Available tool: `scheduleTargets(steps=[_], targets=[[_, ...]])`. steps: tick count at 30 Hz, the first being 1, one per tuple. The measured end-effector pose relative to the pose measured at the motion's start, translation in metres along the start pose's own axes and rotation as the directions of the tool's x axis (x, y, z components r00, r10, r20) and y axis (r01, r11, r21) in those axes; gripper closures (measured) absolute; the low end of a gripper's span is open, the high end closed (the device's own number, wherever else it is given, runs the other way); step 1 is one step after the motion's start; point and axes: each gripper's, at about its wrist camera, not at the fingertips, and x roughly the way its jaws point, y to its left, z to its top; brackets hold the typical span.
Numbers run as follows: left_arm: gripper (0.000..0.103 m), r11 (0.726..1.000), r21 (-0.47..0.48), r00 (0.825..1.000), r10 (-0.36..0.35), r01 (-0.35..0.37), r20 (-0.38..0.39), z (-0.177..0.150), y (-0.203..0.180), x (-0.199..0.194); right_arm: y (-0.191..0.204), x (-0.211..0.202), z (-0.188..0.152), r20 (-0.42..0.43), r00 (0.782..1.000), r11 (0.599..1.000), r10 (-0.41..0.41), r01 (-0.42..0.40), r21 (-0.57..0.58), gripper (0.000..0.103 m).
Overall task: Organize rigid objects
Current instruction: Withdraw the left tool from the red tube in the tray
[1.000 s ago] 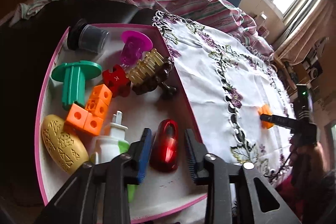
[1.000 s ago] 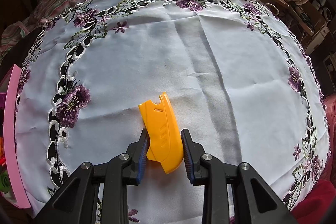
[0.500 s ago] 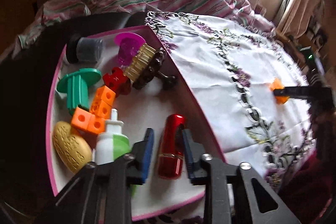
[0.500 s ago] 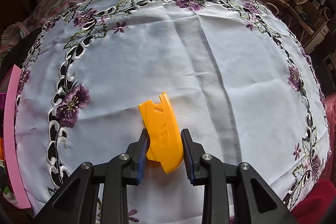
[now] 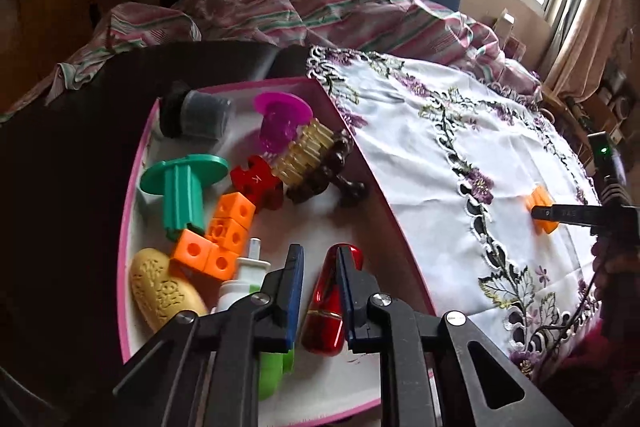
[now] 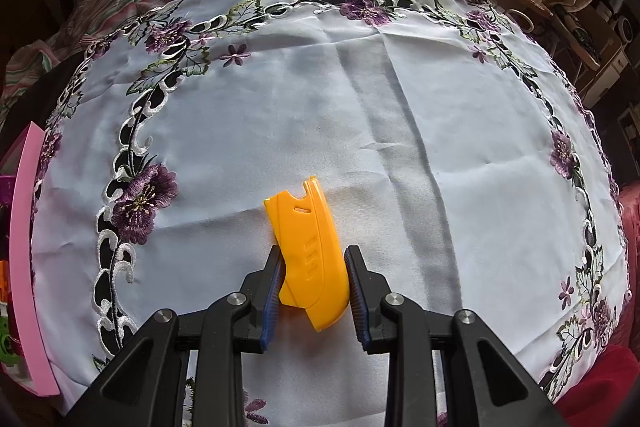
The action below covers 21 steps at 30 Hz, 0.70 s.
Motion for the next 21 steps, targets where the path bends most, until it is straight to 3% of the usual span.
scheduleTargets(steps=[10,21], targets=[[0.084,1.000,-0.007,0.999,0.009,-0.009,0.052,-0.003,0.006,-0.027,0.006,0.002,-0.002,-0.005,1.000,1.000,0.008,-0.009,-0.029,0.074],[0.084,0.999,-0.045,0.997,0.034,-0.031,0.071,-0.007,0.023,-0.040,0.025,0.000,-0.007,-0.009,0.997,0.992,0.071,-0.072,-0.108,0.074]])
